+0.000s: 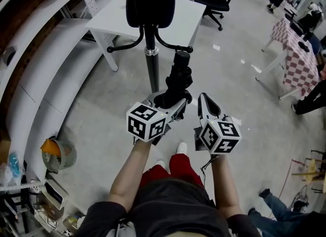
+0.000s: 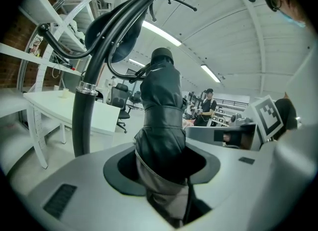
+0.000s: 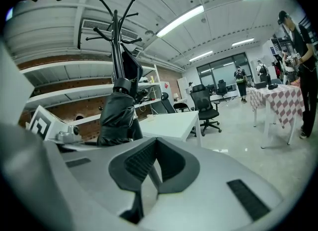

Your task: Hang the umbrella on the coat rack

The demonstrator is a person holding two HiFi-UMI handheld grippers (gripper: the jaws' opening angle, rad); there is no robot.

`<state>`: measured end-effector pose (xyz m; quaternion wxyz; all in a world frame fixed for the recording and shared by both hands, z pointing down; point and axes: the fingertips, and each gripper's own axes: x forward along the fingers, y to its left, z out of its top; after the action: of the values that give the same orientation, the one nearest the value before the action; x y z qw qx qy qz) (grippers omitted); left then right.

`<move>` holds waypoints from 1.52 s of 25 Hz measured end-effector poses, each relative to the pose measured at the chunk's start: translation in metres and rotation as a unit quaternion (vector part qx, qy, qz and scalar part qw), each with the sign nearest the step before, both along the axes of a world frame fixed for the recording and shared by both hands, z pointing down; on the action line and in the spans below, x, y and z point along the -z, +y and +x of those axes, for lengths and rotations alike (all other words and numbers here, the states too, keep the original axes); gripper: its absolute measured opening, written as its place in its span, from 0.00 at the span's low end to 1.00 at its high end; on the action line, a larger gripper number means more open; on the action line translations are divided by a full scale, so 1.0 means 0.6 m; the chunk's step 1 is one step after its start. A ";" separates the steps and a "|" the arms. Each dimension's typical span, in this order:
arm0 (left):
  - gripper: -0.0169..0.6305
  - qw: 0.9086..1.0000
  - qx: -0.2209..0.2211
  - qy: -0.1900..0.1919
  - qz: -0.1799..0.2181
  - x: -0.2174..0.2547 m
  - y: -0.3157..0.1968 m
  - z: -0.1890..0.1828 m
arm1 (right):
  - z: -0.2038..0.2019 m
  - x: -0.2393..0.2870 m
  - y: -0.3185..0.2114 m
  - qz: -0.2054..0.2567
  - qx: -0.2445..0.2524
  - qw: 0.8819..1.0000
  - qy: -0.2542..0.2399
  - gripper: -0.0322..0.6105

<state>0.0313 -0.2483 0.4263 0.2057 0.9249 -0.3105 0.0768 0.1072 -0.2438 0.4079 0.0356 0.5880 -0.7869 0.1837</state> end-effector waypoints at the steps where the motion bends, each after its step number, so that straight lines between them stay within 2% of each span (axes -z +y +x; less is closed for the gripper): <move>1: 0.32 1.000 0.002 -0.001 -0.001 -0.003 -0.001 -0.003 | -0.002 -0.002 -0.001 -0.001 0.002 1.000 0.000 0.08; 16: 0.32 0.999 0.037 -0.018 -0.028 -0.046 -0.024 -0.035 | -0.038 -0.043 -0.014 -0.033 0.027 0.999 0.012 0.08; 38: 0.33 0.995 0.070 -0.029 -0.071 -0.118 -0.046 -0.034 | -0.021 -0.081 -0.024 -0.055 0.033 0.998 0.016 0.08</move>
<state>0.0108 -0.2758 0.4969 0.2667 0.8813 -0.3742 0.1105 0.0945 -0.2580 0.4565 0.0866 0.5620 -0.7937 0.2162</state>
